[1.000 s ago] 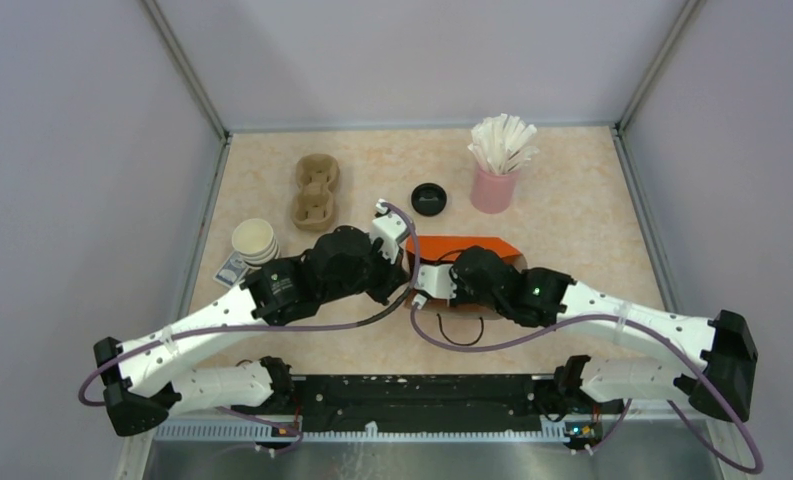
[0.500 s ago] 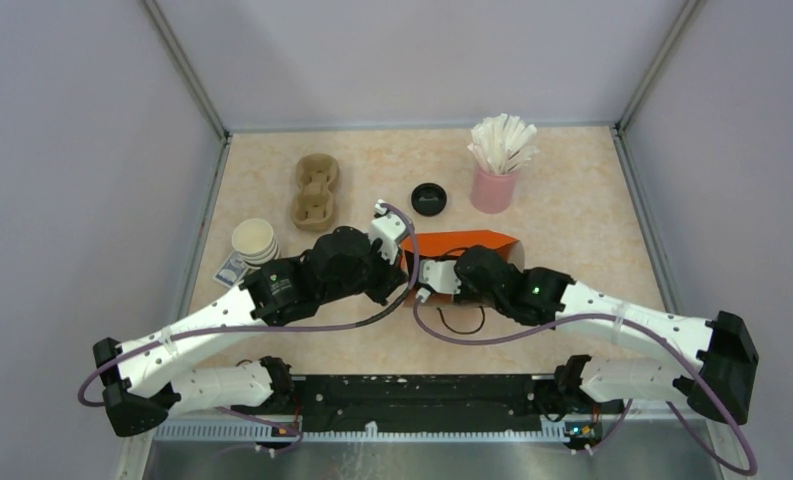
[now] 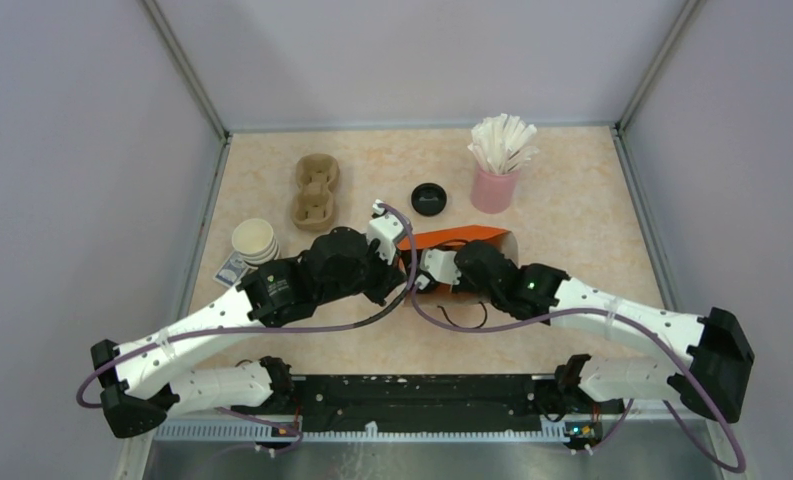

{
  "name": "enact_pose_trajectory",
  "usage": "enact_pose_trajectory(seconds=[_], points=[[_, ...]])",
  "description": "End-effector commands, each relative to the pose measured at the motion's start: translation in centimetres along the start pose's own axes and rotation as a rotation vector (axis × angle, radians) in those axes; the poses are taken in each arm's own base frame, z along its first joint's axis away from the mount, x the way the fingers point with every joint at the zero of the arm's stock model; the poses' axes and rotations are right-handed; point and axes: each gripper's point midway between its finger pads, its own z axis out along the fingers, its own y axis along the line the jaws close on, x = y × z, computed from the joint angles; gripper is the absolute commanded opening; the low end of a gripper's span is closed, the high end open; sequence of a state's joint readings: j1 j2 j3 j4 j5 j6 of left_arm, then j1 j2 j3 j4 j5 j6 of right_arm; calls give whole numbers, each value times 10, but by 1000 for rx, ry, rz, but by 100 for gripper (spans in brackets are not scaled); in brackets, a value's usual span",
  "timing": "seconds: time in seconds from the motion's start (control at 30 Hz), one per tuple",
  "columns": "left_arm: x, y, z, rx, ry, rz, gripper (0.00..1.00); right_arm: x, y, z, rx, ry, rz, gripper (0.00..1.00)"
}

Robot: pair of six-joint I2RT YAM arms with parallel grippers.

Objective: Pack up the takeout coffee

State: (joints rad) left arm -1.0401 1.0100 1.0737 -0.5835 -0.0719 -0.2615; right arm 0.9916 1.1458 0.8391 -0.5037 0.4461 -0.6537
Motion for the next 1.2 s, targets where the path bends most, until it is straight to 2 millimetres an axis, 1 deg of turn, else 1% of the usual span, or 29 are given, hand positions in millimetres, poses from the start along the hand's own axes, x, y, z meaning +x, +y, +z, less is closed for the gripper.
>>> enact_pose_trajectory(seconds=[0.0, 0.13, 0.3, 0.43, 0.57, 0.73, 0.87, 0.9, 1.03, 1.17], points=[[-11, -3, -5, 22, -53, 3, 0, -4, -10, 2, 32, -6, 50, 0], [-12, -3, -5, 20, -56, 6, 0, -12, -11, -1, 22, -44, 67, 0], [-13, -1, -5, 14, -59, 11, 0, -22, -16, -13, 11, -112, 87, 0], [-12, -1, -4, 12, -57, 13, 0, -23, -14, -18, 0, -136, 84, 0], [-12, -1, -4, 10, -56, 14, 0, -28, -14, -21, -12, -166, 89, 0], [-13, -1, -3, 12, -53, 14, 0, -38, -16, -19, -7, -214, 85, 0], [-13, -2, -2, 12, -50, 15, 0, -40, -13, -6, 0, -196, 64, 0], [-13, -1, -3, 9, -49, 16, 0, -42, -14, -6, -1, -201, 69, 0], [-18, -1, -4, 2, -58, 17, 0, -50, -24, -17, 13, -240, 101, 0], [-22, -2, -5, 1, -66, 4, 0, -55, -32, -34, 3, -268, 109, 0]])
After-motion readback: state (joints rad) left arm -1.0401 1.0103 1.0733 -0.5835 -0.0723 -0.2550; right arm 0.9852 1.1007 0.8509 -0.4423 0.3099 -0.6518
